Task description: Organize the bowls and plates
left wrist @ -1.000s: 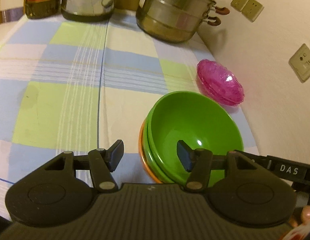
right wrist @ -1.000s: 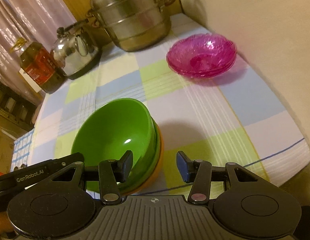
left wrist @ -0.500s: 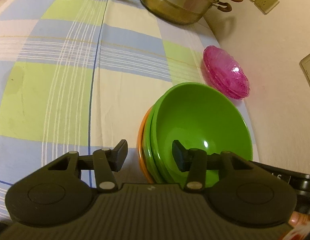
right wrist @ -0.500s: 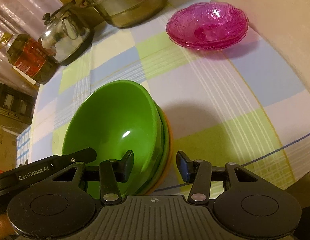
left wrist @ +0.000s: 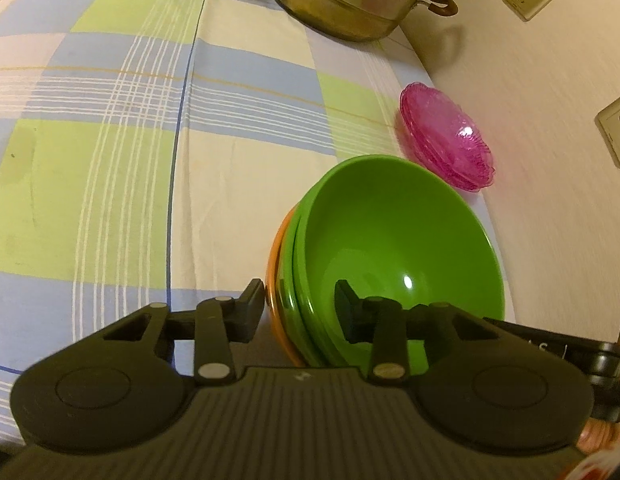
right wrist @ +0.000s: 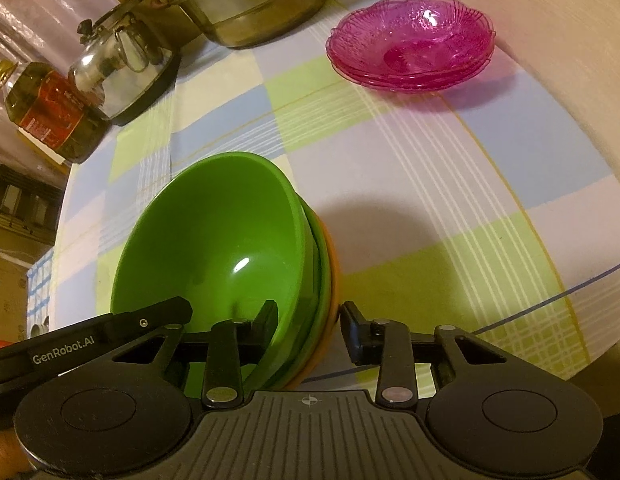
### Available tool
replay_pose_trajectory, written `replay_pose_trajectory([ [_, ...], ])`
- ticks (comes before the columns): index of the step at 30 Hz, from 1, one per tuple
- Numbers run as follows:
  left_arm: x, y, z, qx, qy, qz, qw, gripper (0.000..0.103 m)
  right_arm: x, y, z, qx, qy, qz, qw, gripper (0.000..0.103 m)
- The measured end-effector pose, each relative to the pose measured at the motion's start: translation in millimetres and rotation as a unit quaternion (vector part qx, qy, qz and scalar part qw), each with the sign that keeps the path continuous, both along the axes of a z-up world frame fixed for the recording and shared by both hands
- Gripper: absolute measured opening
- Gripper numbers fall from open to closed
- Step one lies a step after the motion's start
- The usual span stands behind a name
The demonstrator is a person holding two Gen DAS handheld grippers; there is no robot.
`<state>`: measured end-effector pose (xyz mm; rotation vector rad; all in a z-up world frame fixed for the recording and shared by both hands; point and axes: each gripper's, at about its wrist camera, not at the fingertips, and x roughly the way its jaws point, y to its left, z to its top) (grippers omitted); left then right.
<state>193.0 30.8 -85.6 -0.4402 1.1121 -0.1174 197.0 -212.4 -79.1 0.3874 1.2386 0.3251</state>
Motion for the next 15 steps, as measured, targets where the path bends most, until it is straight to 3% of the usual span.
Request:
replay_pose_trajectory([
  [5, -1.0, -0.4, -0.2, 0.009, -0.001, 0.001, 1.0000, 0.026, -0.5, 3.7, 0.8, -0.011, -0.003, 0.002, 1.000, 0.032],
  [15, -2.4, -5.1, 2.0, 0.028, -0.005, -0.013, 0.9995, 0.026, -3.7, 7.3, 1.7, -0.023, -0.013, 0.004, 1.000, 0.030],
])
